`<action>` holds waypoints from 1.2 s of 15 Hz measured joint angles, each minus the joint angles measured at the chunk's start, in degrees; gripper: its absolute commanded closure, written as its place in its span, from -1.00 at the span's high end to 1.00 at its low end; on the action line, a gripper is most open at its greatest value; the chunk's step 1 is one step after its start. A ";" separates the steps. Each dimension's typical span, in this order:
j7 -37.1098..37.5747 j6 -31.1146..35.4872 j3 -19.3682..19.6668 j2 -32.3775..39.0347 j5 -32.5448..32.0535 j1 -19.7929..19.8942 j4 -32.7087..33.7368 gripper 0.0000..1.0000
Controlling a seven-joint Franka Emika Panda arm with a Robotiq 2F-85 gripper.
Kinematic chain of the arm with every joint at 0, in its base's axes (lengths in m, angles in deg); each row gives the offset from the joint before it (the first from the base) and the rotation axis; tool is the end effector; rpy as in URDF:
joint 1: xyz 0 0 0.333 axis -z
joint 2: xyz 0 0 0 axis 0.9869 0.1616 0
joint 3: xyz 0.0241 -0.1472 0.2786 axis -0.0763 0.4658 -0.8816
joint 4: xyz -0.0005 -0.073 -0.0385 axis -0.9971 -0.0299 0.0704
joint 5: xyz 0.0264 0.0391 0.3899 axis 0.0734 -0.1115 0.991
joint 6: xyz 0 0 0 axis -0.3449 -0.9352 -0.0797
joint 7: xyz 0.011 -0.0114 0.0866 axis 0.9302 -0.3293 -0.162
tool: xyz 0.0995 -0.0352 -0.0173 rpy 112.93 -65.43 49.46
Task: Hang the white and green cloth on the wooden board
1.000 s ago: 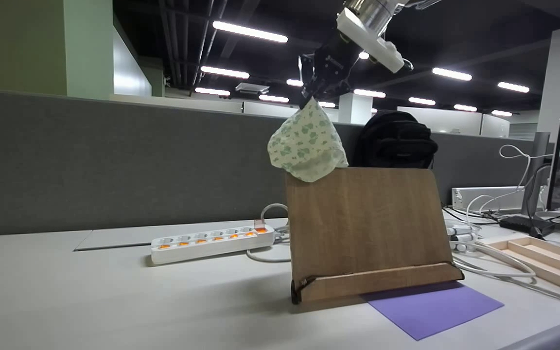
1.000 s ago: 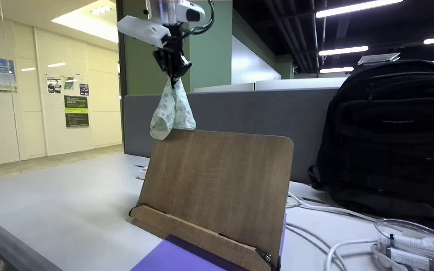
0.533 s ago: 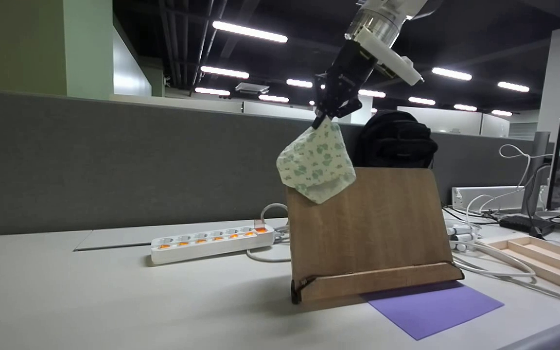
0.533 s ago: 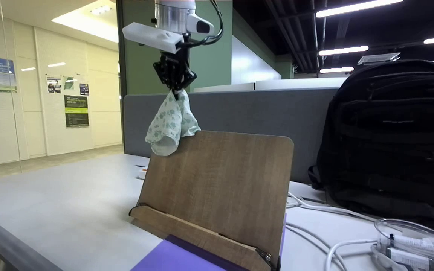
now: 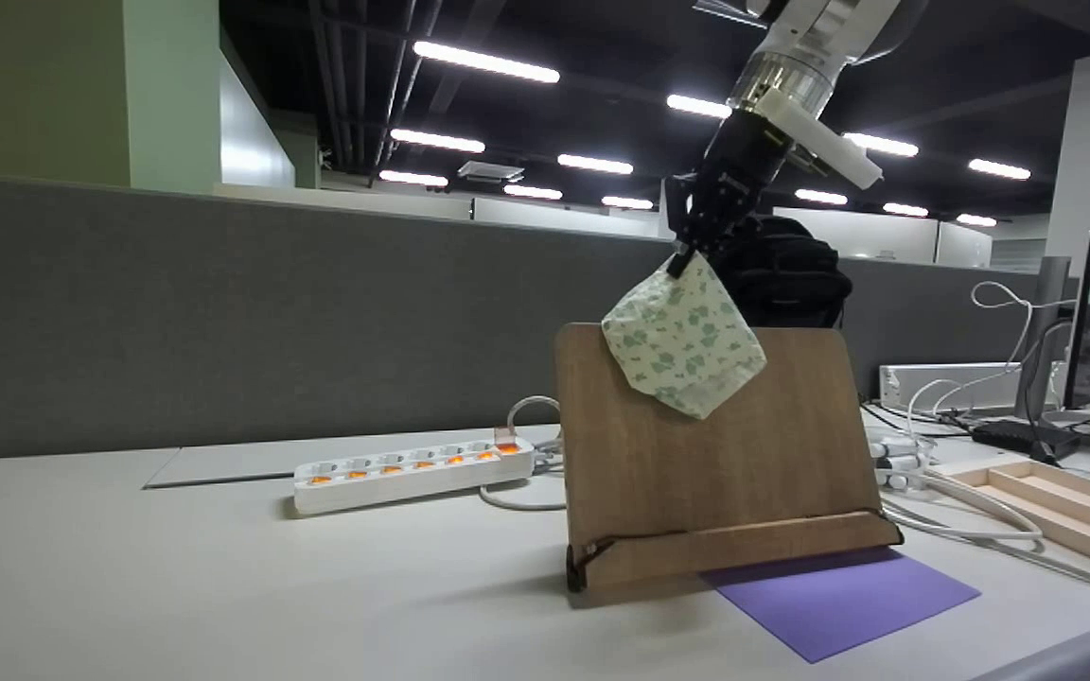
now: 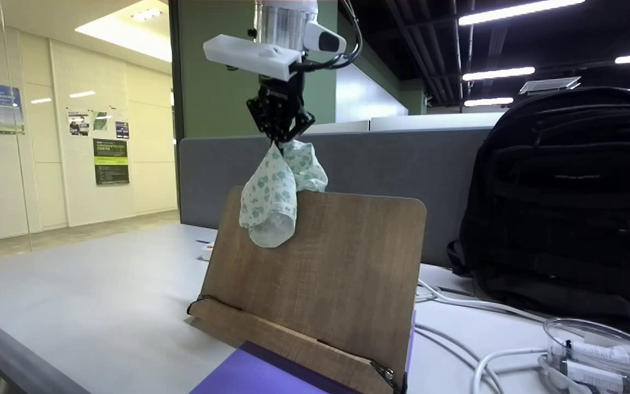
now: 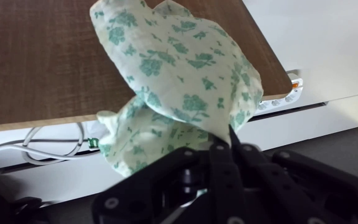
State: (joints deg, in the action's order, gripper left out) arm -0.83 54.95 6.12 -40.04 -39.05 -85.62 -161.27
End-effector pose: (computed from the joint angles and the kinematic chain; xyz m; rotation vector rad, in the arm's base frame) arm 0.4728 -0.0839 0.4011 -2.7807 0.0695 -0.4809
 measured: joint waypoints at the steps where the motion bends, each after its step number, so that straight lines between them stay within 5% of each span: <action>1: -0.22 -0.01 -0.02 0.36 0.00 0.65 -0.11 -0.99; 7: -2.02 -0.02 -0.34 3.52 0.41 2.93 -0.29 -0.99; 8: -2.24 -0.02 -0.57 3.89 0.47 3.23 -0.29 -0.46; 10: -2.47 -0.10 -0.98 4.33 0.66 3.70 -0.30 -0.34; 18: -2.41 0.36 -4.44 2.72 -0.32 4.40 -0.47 0.74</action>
State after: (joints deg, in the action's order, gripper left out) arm -3.24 55.30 1.67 -37.32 -39.37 -81.23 -161.74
